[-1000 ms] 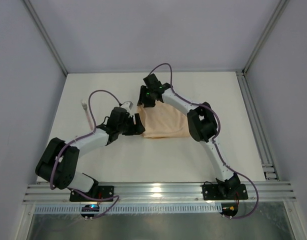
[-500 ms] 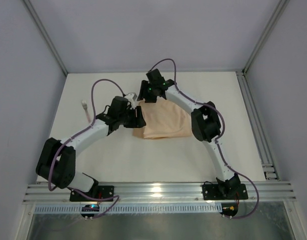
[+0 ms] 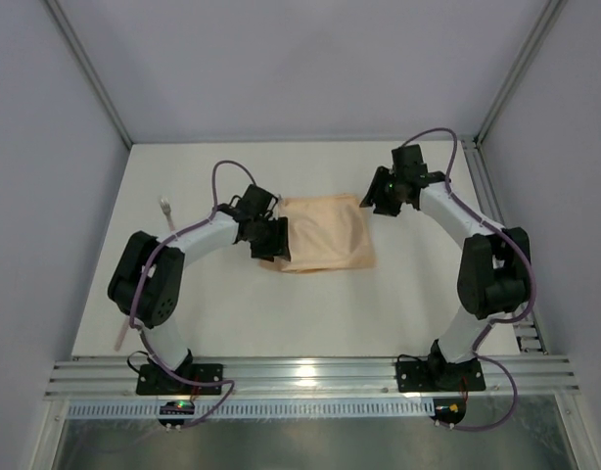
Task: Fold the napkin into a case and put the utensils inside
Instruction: Turn over the upper triangle folded napkin at the center of the board, then smooth out the lower triangle-folded napkin at the center of the board.
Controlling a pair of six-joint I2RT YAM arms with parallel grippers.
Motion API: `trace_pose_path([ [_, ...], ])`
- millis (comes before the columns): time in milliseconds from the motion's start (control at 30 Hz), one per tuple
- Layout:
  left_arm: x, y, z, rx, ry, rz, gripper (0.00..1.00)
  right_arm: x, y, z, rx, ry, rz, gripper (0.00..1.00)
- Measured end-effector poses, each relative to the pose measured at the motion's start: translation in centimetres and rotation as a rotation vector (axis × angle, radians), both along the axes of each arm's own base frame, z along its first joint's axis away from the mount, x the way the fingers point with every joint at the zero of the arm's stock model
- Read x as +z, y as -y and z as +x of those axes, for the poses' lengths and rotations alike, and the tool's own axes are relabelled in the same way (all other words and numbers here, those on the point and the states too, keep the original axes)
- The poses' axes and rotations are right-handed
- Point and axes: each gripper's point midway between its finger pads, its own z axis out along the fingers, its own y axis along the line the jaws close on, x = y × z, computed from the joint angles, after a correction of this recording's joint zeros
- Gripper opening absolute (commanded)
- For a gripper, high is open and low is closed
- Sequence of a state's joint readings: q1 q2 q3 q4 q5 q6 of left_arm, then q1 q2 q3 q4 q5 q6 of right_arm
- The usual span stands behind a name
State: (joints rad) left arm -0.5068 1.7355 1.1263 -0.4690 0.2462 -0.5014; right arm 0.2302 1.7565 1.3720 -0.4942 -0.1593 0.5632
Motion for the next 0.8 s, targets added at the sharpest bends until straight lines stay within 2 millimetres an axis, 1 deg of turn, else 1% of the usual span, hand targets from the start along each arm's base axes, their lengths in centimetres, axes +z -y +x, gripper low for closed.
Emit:
trace_pose_path([
  [33,-0.3,0.1,0.1,0.000,-0.014,0.006,0.52,-1.0,0.8,-1.1,-0.007,-0.026,-0.007,0.49],
  [67,-0.7,0.2,0.2,0.004,-0.030,0.011,0.52,-2.1,1.1,-2.1,-0.004,-0.053,-0.011,0.49],
  [200,-1.5,0.2,-0.2,0.005,-0.070,0.024,0.51,-6.8,0.9,-6.5,0.041,-0.189,-0.017,0.48],
  [300,-1.6,0.2,-0.7,-0.002,-0.086,0.032,0.49,-8.7,0.7,-8.9,0.062,-0.259,-0.008,0.48],
  [400,-1.6,0.3,-1.1,-0.006,-0.099,0.034,0.45,-9.3,0.6,-9.7,0.070,-0.281,0.000,0.48],
  [433,-1.6,0.4,-1.2,-0.008,-0.102,0.032,0.41,-9.3,0.6,-9.6,0.072,-0.276,0.004,0.48],
  [500,-1.7,0.4,-1.3,-0.008,-0.107,0.031,0.35,-9.2,0.4,-9.4,0.076,-0.268,0.011,0.48],
  [533,-1.8,0.4,-1.3,-0.009,-0.110,0.031,0.30,-9.2,0.3,-9.4,0.079,-0.262,0.016,0.48],
  [633,-2.0,0.5,-1.4,-0.012,-0.118,0.030,0.21,-9.6,0.1,-9.6,0.086,-0.260,0.031,0.48],
  [700,-2.0,0.5,-1.5,-0.014,-0.121,0.027,0.21,-10.2,0.1,-10.3,0.086,-0.279,0.041,0.48],
  [800,-2.1,0.6,-1.5,-0.014,-0.126,0.025,0.26,-10.1,0.0,-10.4,0.089,-0.279,0.050,0.48],
])
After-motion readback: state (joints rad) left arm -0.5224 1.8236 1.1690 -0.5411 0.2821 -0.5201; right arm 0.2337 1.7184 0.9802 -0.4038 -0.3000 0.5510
